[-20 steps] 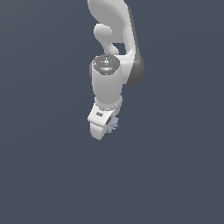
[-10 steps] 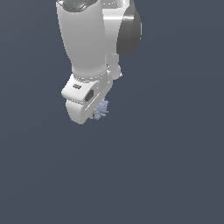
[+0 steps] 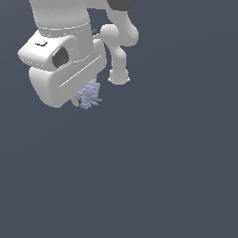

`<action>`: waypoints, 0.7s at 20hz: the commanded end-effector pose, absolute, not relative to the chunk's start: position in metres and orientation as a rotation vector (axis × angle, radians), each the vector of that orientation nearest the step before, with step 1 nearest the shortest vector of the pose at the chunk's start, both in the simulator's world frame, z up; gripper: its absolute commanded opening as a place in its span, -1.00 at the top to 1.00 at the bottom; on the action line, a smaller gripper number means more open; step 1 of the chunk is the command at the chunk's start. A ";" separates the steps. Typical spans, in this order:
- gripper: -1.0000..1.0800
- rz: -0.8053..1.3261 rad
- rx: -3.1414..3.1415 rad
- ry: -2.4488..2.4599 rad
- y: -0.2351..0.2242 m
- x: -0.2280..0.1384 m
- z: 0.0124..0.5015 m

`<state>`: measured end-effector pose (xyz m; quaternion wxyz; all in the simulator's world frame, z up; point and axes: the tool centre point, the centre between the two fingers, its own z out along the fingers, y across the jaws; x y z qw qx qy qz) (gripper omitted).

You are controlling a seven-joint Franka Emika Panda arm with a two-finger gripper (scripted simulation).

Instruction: Pick up the object and move it to a goal position.

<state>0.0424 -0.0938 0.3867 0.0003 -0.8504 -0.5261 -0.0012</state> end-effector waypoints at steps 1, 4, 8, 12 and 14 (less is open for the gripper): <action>1.00 -0.002 -2.670 -1.652 -0.101 0.043 0.406; 1.00 -0.002 -2.671 -1.652 -0.109 0.045 0.426; 1.00 -0.001 -2.671 -1.651 -0.118 0.048 0.449; 1.00 -0.001 -2.672 -1.651 -0.126 0.050 0.468; 1.00 -0.001 -2.672 -1.651 -0.129 0.051 0.476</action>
